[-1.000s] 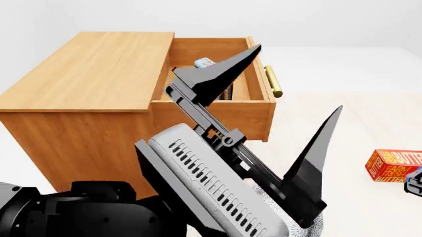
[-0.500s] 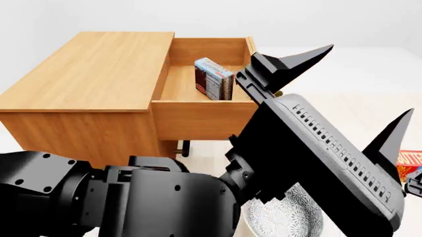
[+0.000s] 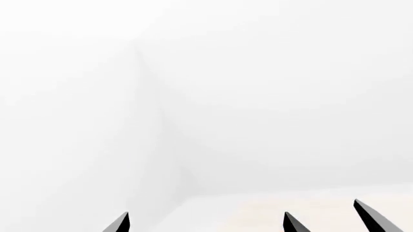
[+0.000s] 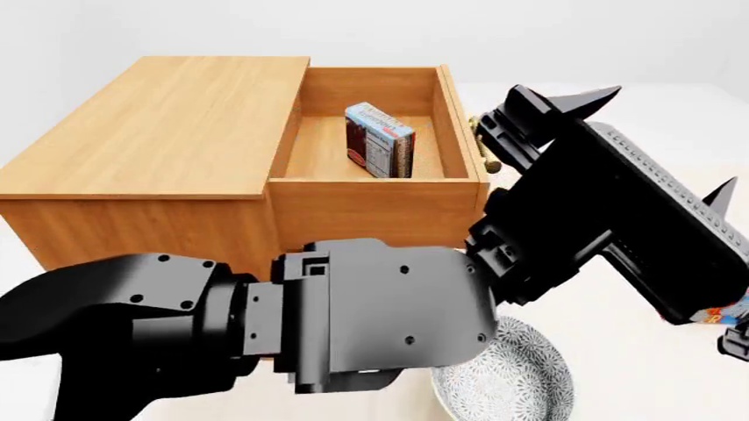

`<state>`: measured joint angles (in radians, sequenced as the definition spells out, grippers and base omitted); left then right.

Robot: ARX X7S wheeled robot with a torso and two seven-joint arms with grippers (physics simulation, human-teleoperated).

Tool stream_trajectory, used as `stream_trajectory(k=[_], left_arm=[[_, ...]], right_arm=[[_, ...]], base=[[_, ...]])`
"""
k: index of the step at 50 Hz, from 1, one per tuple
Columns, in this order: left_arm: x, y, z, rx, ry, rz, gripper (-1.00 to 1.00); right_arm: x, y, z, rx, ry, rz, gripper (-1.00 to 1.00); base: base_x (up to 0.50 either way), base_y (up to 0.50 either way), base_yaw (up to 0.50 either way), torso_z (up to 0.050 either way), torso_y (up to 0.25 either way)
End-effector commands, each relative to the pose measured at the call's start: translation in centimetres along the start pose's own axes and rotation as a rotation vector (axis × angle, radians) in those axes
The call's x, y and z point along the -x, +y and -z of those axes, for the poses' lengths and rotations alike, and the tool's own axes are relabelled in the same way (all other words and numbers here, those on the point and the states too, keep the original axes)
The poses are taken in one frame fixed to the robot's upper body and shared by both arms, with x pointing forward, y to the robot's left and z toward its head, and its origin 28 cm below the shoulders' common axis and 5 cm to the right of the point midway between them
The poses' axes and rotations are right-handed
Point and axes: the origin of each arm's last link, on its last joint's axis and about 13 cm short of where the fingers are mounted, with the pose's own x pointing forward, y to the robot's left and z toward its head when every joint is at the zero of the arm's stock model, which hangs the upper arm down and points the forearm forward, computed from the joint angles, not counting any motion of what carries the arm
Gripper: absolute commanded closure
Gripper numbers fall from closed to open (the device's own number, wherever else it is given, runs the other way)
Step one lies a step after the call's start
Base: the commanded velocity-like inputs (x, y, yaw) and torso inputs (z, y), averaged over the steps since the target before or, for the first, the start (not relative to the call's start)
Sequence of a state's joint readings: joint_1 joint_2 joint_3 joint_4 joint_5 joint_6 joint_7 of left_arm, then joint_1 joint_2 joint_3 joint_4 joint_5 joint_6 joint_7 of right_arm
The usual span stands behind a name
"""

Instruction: Put the chocolate pudding in the top drawer of the cabinet and close it.

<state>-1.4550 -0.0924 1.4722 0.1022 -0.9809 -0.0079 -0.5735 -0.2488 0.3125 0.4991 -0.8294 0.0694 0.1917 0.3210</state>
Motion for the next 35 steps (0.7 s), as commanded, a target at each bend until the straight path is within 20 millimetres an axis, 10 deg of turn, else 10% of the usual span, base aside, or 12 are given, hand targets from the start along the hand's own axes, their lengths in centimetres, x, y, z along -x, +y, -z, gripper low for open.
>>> stream_trajectory(k=[1, 35], left_arm=[[-1.0, -0.2, 1.2, 0.01, 0.042, 0.001, -1.0], [-1.4, -0.1, 4.4, -0.003, 0.111, 0.028, -1.0]], right_arm=[[0.3, -0.2, 0.4, -0.004, 0.006, 0.0, -1.0], [0.4, 0.0, 0.9, -0.012, 0.019, -0.012, -1.0]], base=[[0.0, 0.0, 0.0, 0.0, 0.0], [0.0, 0.0, 0.0, 0.0, 0.0]])
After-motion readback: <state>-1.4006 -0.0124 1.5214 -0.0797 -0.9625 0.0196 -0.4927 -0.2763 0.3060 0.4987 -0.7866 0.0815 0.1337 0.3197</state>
